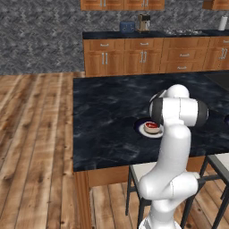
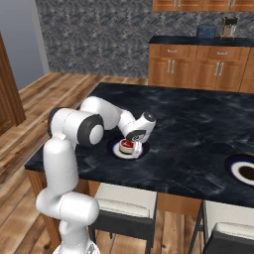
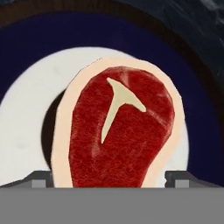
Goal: Transport the steak and potato to the fridge. Place the steak on the rack containing meat and place the potato on the rack containing the vegetable, ensuring meats and vegetables are on different racks.
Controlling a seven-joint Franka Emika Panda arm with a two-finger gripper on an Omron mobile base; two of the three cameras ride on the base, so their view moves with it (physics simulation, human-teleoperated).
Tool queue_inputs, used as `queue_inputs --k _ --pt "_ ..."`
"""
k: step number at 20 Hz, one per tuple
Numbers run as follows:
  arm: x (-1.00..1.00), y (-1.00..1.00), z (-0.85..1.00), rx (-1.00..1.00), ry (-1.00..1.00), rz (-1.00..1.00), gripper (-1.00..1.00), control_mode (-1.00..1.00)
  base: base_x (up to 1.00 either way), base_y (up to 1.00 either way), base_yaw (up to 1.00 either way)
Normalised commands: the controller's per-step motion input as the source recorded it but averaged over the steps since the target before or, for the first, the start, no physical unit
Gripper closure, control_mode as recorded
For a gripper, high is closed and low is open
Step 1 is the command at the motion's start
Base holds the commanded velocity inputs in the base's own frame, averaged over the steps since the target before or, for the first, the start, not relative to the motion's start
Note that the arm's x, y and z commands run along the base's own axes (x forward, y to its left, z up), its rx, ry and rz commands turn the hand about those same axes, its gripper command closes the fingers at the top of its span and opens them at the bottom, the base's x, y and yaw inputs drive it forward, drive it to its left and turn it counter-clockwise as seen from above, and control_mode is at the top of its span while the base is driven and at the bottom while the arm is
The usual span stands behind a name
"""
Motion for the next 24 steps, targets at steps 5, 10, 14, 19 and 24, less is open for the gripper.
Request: queue_inputs --k 5,10,14,19,24 --pt "0.00 0.00 -0.37 0.00 0.02 0.03 -1.00 -1.00 0.00 0.00 0.00" --pt "0.02 0.00 -0.38 0.00 0.06 0.03 -1.00 -1.00 0.00 0.00 0.00" --pt "0.15 0.07 -0.53 0.00 0.09 0.00 -1.00 -1.00 0.00 0.00 0.00" --pt "0.00 0.12 -0.52 0.00 0.02 0.00 1.00 -1.00 0.00 0.00 0.00" --pt "-0.11 0.00 -0.13 0.00 -0.08 0.00 1.00 -1.00 0.00 0.00 0.00"
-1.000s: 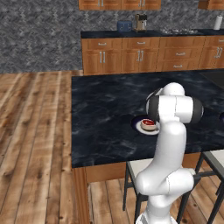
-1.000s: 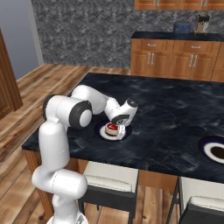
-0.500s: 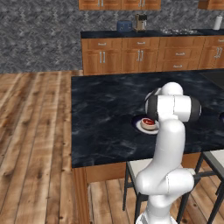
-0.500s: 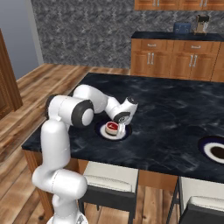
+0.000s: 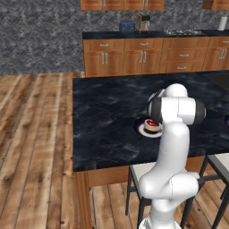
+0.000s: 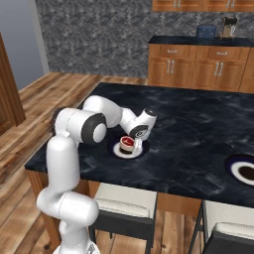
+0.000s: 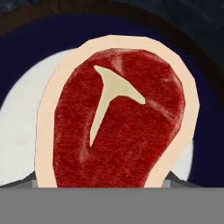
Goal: Transport the steak and potato to the fridge. Place the steak on the rack containing meat and place the potato on the rack containing the vegetable, ensuring meats and vegetables are on different racks.
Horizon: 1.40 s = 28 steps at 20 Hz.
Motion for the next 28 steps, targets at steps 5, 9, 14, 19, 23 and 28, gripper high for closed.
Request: queue_inputs --k 5,9,14,19,23,28 --pt "-0.32 0.00 0.04 0.00 -0.19 -0.01 1.00 -1.00 0.00 0.00 0.00" --pt "-0.44 0.05 0.35 0.00 -0.17 -0.07 1.00 -1.00 0.00 0.00 0.00" --pt "-0.66 0.02 0.69 0.00 -0.05 -0.23 1.00 -1.00 0.00 0.00 0.00" --pt "-0.73 0.00 0.81 0.00 0.00 -0.37 1.00 -1.00 0.00 0.00 0.00" --pt "-0.73 0.08 0.76 0.02 0.00 -0.38 1.00 -1.00 0.00 0.00 0.00" --pt "-0.82 0.10 0.75 0.06 -0.01 -0.33 1.00 -1.00 0.00 0.00 0.00"
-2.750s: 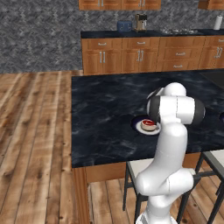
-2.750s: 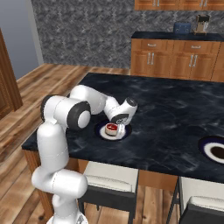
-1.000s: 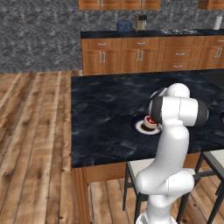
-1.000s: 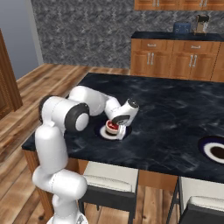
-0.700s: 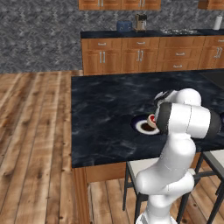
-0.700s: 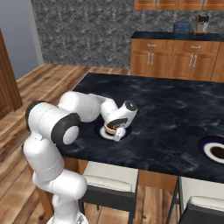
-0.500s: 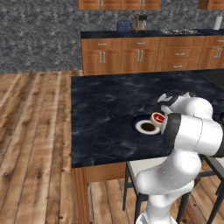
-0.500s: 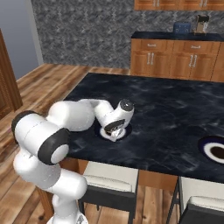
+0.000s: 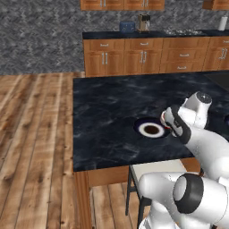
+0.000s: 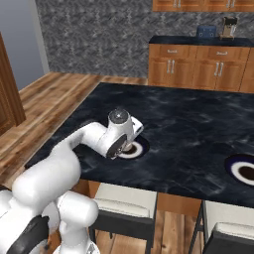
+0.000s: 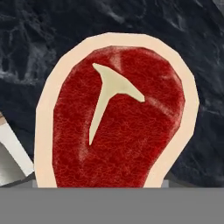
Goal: Transport the steak and potato to the fridge. Place the steak on the rack containing meat and place the potato on the rack containing the vegetable, ensuring meats and vegetables are on different racks.
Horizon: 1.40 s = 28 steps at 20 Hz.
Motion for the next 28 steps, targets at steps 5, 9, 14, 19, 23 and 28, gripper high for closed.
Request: queue_inputs --k 5,9,14,19,23,28 --pt "-0.80 0.23 0.65 0.02 -0.05 -0.46 1.00 -1.00 0.00 0.00 0.00" --pt "-0.78 0.16 0.59 0.05 -0.03 -0.34 1.00 -1.00 0.00 0.00 0.00" --pt "-0.81 0.06 0.55 0.11 -0.11 -0.10 1.00 -1.00 0.00 0.00 0.00" --pt "-0.68 0.00 0.55 0.18 -0.11 0.00 1.00 -1.00 0.00 0.00 0.00" --pt "-0.49 0.07 0.66 0.22 -0.02 0.00 1.00 -1.00 0.00 0.00 0.00" --pt "-0.44 0.20 0.63 0.18 0.00 -0.10 1.00 -1.00 0.00 0.00 0.00"
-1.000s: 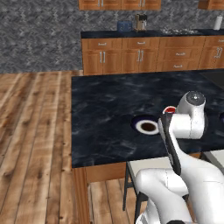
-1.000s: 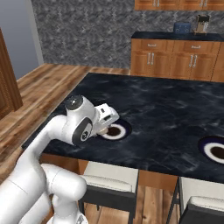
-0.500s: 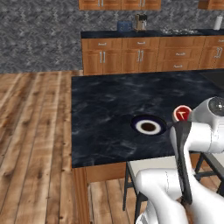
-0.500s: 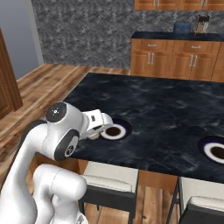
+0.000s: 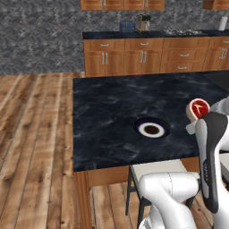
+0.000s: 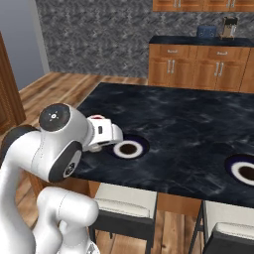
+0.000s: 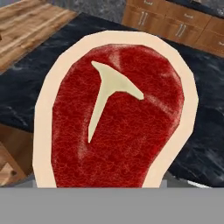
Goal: Transport the steak and potato to the fridge. Place the steak on the rack containing meat and place the potato on the rack containing the vegetable, ensuring meats and vegetables are on different racks.
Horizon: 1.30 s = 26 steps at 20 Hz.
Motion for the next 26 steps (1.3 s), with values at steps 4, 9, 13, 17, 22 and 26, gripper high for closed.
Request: queue_inputs --k 4,9,13,17,22,26 --pt "-0.40 0.12 0.17 0.17 0.00 -0.23 1.00 -1.00 0.00 0.00 0.00" --pt "-0.06 0.37 0.01 0.10 0.00 -0.25 1.00 -1.00 0.00 0.00 0.00" --pt "-0.14 0.27 0.07 0.03 -0.03 -0.07 1.00 -1.00 0.00 0.00 0.00" --pt "-0.34 0.20 0.30 0.00 -0.10 -0.04 1.00 -1.00 0.00 0.00 0.00" --pt "-0.47 0.00 0.44 0.00 -0.04 0.00 1.00 -1.00 0.00 0.00 0.00" --pt "-0.47 0.07 0.51 0.00 -0.09 0.00 1.00 -1.00 0.00 0.00 0.00"
